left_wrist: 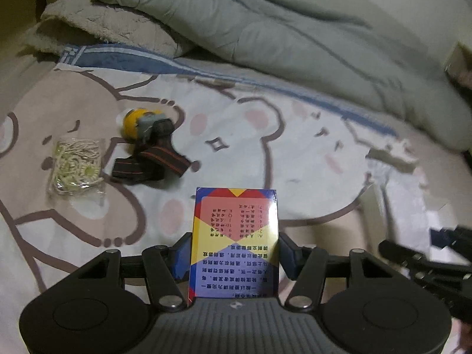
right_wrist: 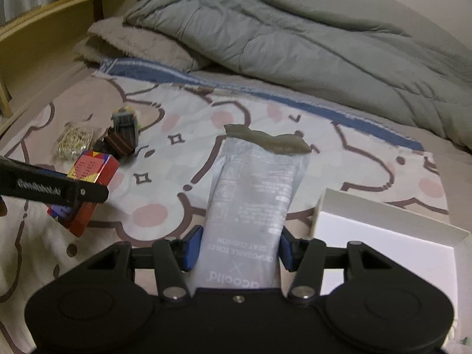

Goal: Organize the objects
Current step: 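Carry the card box and silver packet with both tools over the white box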

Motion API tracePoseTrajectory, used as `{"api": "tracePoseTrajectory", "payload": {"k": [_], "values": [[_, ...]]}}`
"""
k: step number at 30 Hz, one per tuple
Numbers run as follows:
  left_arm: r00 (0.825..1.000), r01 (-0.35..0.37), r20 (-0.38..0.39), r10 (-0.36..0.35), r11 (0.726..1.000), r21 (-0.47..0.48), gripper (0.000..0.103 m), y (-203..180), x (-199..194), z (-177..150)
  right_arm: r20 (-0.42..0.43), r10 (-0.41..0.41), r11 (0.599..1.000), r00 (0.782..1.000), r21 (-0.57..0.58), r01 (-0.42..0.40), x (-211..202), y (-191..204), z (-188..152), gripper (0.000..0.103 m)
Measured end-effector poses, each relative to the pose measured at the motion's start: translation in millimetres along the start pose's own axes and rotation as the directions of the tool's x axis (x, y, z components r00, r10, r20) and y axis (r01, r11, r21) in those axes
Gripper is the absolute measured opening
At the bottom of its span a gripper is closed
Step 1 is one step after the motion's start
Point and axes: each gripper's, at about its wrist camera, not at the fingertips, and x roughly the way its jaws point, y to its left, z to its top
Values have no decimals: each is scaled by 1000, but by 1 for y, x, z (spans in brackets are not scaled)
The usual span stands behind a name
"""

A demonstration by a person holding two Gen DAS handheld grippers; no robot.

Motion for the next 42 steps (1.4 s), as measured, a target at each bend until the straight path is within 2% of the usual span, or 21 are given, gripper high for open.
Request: {"api": "tracePoseTrajectory", "payload": {"k": [12, 20, 28, 36, 42], "values": [[995, 64, 74, -64, 998, 4, 60, -33, -22, 1, 78, -39, 999, 996, 41, 36, -39, -42, -8, 54], [987, 119, 100, -125, 991, 63, 60, -74, -26, 3, 124, -101, 992, 987, 92, 90, -57, -85, -17, 54], [979, 176, 83, -188, 975, 134, 60, -124, -16, 5, 120, -196, 969, 973, 178, 173, -62, -137, -32, 54], [968, 239, 45, -248, 959, 155, 60, -170, 12, 5, 98, -268, 940, 958, 246, 238, -57, -182, -54, 54], [953, 299, 3, -304, 939, 172, 60, -203, 32, 1, 78, -319, 915, 944, 284, 286, -51, -207, -68, 54]]}}
